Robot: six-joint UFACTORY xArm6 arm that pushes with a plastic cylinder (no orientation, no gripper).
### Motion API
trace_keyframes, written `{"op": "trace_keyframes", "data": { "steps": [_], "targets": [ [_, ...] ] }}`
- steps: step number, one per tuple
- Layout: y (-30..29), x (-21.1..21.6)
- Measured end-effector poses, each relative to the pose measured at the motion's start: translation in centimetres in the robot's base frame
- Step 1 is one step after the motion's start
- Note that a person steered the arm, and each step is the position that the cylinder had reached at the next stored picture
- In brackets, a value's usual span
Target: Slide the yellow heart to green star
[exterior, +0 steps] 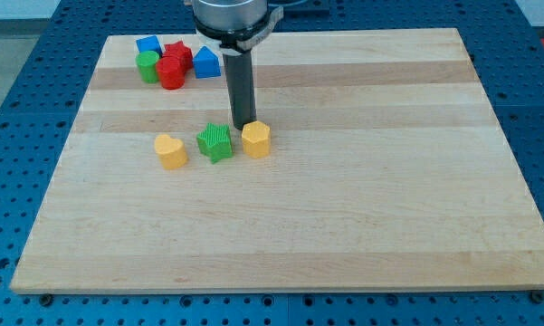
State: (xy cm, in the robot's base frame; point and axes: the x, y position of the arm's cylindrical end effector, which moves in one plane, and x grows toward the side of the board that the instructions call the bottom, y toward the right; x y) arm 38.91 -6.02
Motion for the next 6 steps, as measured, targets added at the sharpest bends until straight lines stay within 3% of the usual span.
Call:
{"op": "trace_keyframes", "data": {
  "steps": [3, 5, 6],
  "targets": [
    [-14.3, 1.6],
    [-16.3, 7.1],
    [-15.1, 7.1]
  ]
}}
